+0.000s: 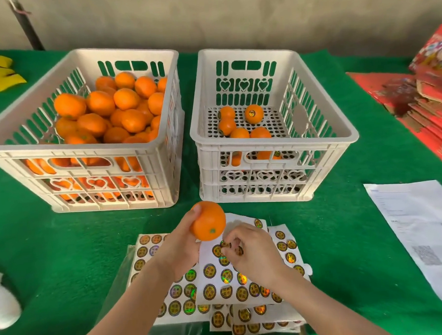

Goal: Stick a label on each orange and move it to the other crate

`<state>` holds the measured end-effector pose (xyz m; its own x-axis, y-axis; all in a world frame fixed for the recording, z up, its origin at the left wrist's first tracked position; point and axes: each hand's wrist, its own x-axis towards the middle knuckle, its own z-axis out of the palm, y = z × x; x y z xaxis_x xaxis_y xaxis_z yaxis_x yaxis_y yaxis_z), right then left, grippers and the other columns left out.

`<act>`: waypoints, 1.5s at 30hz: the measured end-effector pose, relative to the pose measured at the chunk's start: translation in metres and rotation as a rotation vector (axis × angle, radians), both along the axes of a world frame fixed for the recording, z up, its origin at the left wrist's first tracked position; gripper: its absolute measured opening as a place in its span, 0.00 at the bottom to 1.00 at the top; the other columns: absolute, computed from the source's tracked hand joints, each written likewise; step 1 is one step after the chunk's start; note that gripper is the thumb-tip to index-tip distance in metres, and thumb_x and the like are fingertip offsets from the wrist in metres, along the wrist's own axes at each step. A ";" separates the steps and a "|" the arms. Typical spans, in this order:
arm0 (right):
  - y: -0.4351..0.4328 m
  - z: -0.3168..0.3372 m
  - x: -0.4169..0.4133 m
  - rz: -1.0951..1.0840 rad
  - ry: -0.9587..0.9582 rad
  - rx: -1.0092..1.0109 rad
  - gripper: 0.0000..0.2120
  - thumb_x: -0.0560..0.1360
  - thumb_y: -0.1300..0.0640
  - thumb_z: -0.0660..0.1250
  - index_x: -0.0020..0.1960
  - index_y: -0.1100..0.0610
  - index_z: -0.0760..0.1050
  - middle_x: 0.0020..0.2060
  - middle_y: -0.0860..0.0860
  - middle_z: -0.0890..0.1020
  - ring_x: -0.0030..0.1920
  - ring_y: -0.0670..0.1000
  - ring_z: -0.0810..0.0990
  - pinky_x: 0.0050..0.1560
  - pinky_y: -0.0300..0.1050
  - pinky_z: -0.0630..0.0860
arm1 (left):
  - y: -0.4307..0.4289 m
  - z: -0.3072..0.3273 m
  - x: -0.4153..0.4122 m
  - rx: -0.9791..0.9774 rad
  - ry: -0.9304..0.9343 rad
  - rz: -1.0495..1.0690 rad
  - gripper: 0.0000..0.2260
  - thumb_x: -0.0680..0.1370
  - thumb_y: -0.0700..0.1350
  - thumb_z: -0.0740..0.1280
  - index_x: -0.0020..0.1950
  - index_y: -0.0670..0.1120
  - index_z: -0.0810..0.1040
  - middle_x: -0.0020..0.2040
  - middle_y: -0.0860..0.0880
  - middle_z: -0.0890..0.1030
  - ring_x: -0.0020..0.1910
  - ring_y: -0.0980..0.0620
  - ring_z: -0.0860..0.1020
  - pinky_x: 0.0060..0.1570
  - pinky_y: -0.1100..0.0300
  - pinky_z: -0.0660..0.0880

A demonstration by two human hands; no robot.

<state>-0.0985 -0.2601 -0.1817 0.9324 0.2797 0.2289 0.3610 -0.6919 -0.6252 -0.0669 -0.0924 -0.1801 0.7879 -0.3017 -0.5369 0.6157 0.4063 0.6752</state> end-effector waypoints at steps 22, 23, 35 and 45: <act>0.005 0.007 -0.002 -0.229 0.253 0.449 0.11 0.75 0.66 0.66 0.39 0.52 0.72 0.31 0.40 0.76 0.32 0.41 0.72 0.35 0.34 0.68 | 0.007 0.000 0.006 0.154 -0.093 -0.080 0.40 0.57 0.66 0.69 0.65 0.51 0.65 0.60 0.46 0.76 0.60 0.50 0.74 0.63 0.56 0.64; 0.004 0.012 -0.001 -0.250 0.213 0.505 0.10 0.75 0.67 0.65 0.41 0.53 0.72 0.33 0.40 0.76 0.33 0.41 0.73 0.36 0.34 0.69 | 0.007 0.003 0.007 0.152 -0.091 -0.070 0.40 0.56 0.66 0.70 0.64 0.51 0.67 0.61 0.46 0.75 0.61 0.49 0.73 0.62 0.56 0.64; 0.004 0.059 0.026 0.031 0.033 0.388 0.41 0.64 0.57 0.76 0.62 0.34 0.53 0.63 0.44 0.72 0.62 0.42 0.73 0.61 0.35 0.70 | -0.006 0.048 0.014 -0.197 0.027 -0.178 0.35 0.67 0.68 0.60 0.66 0.46 0.74 0.60 0.39 0.80 0.59 0.43 0.79 0.61 0.46 0.75; -0.008 0.096 0.034 -0.046 0.287 0.644 0.16 0.67 0.44 0.72 0.52 0.44 0.74 0.58 0.45 0.78 0.62 0.44 0.75 0.58 0.41 0.74 | -0.006 0.064 0.011 -0.318 -0.105 0.059 0.24 0.72 0.50 0.70 0.66 0.44 0.71 0.63 0.37 0.75 0.54 0.39 0.80 0.44 0.49 0.80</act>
